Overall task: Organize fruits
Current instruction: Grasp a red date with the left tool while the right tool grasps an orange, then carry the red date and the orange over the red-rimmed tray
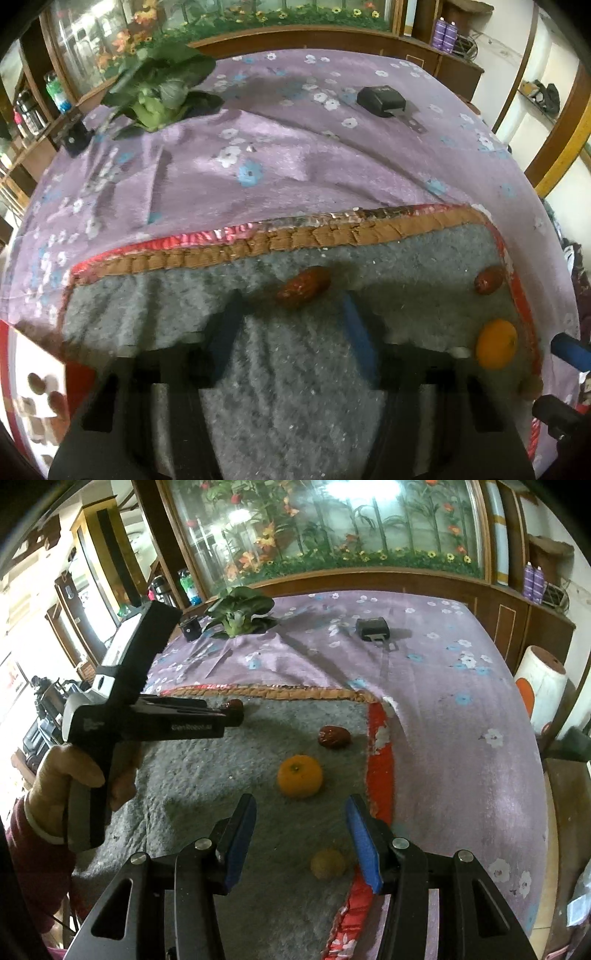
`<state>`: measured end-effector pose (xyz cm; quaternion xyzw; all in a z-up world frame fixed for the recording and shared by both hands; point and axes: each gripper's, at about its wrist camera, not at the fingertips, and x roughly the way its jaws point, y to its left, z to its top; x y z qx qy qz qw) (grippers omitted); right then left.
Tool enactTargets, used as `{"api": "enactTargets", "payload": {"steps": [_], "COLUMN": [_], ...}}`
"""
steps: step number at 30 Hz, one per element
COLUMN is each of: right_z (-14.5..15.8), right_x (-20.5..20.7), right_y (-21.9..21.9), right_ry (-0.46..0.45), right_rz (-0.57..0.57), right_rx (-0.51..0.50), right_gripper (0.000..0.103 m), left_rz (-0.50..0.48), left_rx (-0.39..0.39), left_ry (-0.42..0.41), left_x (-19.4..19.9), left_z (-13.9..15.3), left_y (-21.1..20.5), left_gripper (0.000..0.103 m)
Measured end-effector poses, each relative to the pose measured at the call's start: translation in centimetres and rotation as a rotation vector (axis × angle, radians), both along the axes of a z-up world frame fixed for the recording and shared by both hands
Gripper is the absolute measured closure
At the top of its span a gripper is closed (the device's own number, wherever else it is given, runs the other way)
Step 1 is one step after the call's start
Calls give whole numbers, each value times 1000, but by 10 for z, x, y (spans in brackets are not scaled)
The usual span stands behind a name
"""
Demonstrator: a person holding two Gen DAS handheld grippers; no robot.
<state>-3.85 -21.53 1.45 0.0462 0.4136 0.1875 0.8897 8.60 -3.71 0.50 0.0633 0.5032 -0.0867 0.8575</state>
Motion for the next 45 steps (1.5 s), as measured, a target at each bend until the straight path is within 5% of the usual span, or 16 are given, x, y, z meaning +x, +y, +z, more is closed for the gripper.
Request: {"api": "enactTargets", "payload": {"steps": [2,5,7,14,17,29,45], "right_z": [-3,-8,-10,-26,-30,-3,17], "right_x": [2,6,11,35,32,1,-22], "right_y": [1,6,12,33,38,52,146], "right_ry": [7,19,15,10,-18,-52,-81], "right_rz": [2,10,22,66,59,76,246], "right_rx": [-2,-8,-28,-105,-191,-67,-50], "right_gripper": [54,54,54,55,70,71,71], "left_rz": [16,32,46,60,68,102,226], "left_rx": [-12,-31,-39,-104,-122,-151,-130], "left_ry": [-12,-17,-20,6,9,-41,-114], "left_x": [1,0,-2,-17,-26,-75,-122], "left_z": [1,2,3,7,10,30,56], "left_y": [3,7,9,20,26,51,124], "left_gripper": [77,78,89,90,91,91,90]}}
